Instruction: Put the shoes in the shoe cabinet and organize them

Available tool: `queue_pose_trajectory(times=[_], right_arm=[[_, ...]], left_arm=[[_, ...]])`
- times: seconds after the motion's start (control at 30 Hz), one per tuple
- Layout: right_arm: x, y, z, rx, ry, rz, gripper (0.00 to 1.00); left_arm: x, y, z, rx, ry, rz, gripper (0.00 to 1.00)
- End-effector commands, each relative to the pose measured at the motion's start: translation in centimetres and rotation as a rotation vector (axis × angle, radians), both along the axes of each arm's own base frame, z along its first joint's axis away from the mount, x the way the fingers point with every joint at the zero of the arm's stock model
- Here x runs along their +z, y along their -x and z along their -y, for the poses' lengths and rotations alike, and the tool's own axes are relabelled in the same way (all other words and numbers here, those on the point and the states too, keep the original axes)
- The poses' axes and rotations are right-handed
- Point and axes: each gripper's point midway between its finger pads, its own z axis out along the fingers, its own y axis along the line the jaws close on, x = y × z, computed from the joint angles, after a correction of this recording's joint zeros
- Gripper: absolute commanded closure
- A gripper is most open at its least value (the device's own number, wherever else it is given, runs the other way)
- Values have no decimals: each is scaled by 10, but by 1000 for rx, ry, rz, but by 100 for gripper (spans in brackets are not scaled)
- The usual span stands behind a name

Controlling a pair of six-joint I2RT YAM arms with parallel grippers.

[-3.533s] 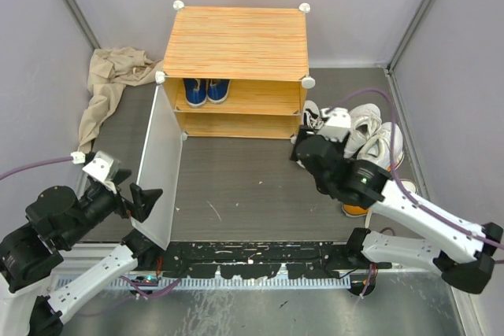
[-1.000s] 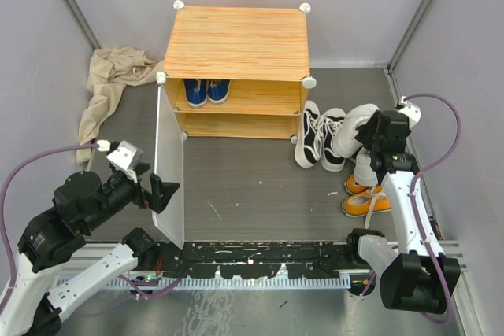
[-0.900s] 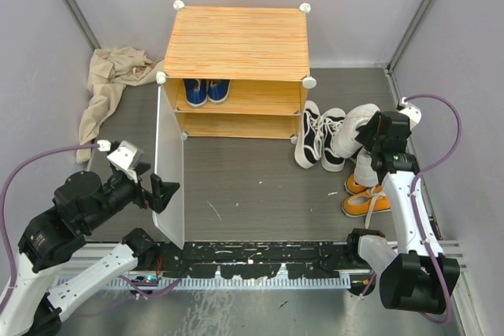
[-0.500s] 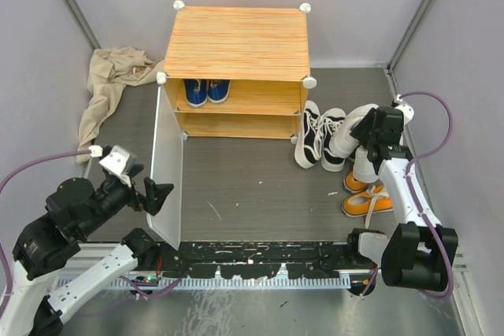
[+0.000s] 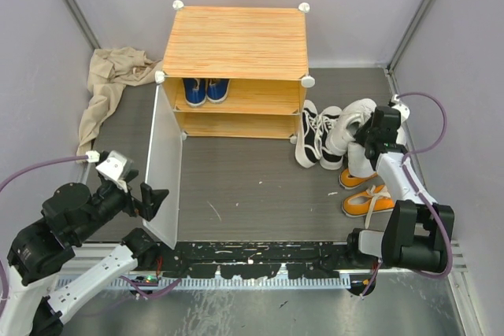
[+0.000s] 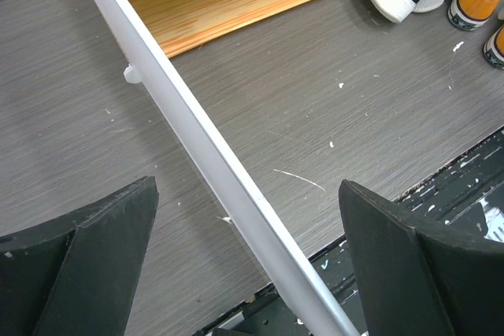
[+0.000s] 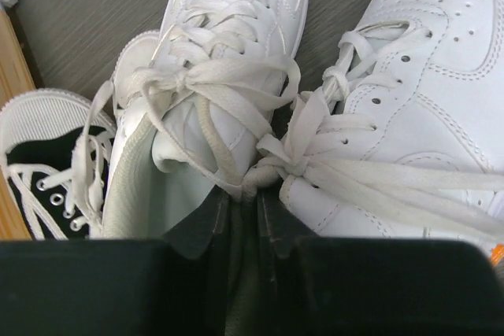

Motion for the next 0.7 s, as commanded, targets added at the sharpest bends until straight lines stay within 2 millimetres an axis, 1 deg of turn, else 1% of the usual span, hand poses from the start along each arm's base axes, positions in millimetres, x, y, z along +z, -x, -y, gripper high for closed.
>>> queue_pose_trajectory(times=[0.0,0.03,0.1,0.13,0.17,0.3,0.37,0.4,0.47,0.6,0.67], right_arm=[[-55,32,-22,113,-63,-163,94],[-49,35,-23,120,-57,-149,98],[-30,41,-23,132,-35,-115,99],[-15,44,-23,142,-20,-89,99],[6,49,-23,150,-1,-43,99],[80,73,-27,181,58,83,99],[114,87,-31,203,78,139,99],[127,93,-33,218,87,153,99],[142,106,-46,276,74,163,99],[158,133,-70,383,18,186,99],[170,147,-79,425,10,222,99]], left_arm=[[3,-4,-3,15,-26,10,2],[4,-4,-2,14,-24,8,2],[4,-5,-1,14,-25,5,2],[5,-6,0,13,-24,5,2],[6,-6,1,9,-20,7,2],[11,-7,8,-9,4,6,2],[13,-7,12,-19,20,7,2],[13,-8,13,-22,25,6,2],[16,-8,17,-32,38,7,2],[18,-8,20,-42,46,5,2],[18,-9,19,-34,43,5,2]])
